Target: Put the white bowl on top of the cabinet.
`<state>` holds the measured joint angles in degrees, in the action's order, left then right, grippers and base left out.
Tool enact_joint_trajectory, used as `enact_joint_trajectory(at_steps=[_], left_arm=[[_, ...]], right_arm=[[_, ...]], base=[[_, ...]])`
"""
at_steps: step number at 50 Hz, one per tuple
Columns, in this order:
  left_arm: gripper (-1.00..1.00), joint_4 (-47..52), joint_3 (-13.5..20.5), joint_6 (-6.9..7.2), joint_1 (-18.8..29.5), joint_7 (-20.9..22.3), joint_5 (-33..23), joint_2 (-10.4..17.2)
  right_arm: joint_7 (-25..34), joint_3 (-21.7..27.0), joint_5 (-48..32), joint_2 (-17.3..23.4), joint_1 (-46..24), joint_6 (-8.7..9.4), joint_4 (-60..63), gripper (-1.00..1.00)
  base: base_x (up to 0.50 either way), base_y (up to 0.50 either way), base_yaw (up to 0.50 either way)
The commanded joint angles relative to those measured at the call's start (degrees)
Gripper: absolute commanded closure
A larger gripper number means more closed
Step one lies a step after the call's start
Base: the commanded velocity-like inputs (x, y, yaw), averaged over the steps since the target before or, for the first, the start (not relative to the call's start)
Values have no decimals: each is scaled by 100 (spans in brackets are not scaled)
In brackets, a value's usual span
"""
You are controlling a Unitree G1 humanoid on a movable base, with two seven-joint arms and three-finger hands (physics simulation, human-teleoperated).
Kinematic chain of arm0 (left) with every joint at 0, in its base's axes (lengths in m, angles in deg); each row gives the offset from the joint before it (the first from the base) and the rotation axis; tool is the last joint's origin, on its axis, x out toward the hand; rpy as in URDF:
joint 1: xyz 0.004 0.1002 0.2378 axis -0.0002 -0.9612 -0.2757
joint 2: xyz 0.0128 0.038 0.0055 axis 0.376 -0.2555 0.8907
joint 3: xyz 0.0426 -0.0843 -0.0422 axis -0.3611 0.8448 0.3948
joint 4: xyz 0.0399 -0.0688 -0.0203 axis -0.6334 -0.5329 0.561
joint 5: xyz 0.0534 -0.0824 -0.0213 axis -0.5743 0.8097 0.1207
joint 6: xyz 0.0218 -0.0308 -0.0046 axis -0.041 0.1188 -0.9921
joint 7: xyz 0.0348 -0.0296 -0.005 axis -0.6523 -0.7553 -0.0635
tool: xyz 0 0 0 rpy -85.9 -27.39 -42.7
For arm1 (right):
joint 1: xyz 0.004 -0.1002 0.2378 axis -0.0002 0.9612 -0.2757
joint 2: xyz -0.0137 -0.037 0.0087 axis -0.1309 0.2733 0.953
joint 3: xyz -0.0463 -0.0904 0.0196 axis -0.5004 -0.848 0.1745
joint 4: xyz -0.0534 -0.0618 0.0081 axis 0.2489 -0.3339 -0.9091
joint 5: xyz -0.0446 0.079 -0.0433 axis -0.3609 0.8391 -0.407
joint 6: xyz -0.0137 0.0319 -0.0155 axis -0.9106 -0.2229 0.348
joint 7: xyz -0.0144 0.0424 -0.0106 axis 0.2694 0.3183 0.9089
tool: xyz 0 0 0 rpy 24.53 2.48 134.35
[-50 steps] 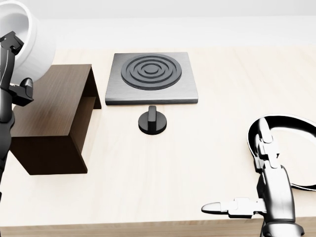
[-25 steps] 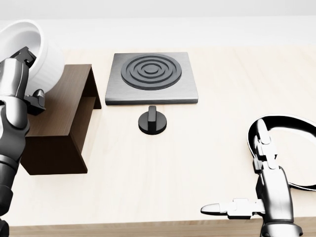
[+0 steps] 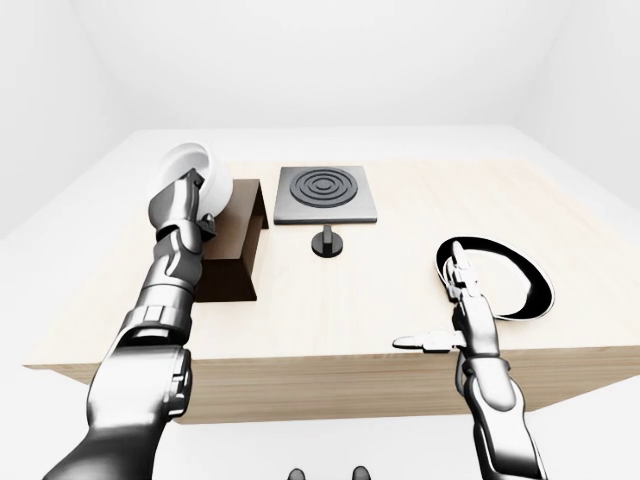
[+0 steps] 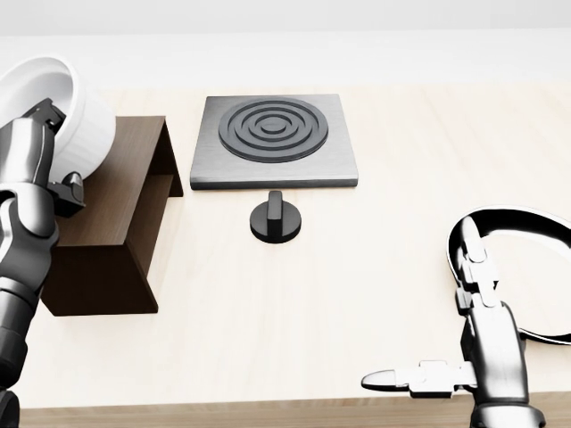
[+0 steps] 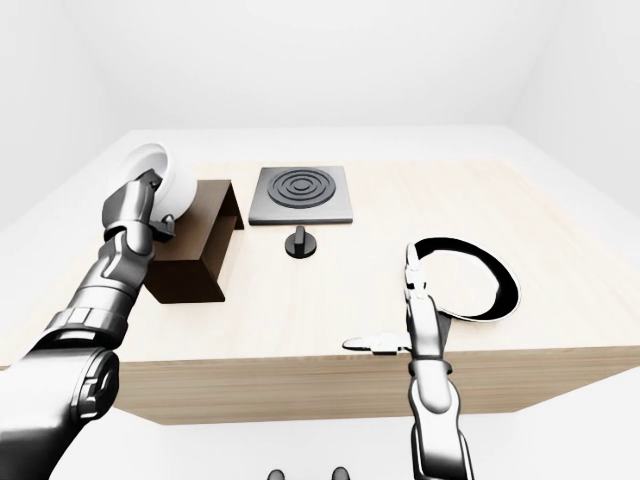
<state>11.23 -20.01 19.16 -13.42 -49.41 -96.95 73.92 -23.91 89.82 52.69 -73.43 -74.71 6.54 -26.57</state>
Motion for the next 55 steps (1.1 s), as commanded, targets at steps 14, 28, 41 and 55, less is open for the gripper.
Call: enact_joint_trajectory(at_steps=[14,28,41,55], left_arm=[[100,-112,-70,0,147,-368,-222,-47],[100,159,-201,0,-38,-204,-463,-191],[-40,369,-202,0,-167,-25,-694,-314],[-100,340,-169,0,-129,-13,-723,-307]], right_arm=[[-15,-22,-46,5,-16,0,-76,-100],[-38,-56,-96,8,-34,0,-142,-100],[-36,-88,-143,6,-2,0,-173,-100],[-18,-91,-142,0,35,0,-130,-100]], base=[[0,0,0],[0,0,0],[0,0,0],[0,0,0]])
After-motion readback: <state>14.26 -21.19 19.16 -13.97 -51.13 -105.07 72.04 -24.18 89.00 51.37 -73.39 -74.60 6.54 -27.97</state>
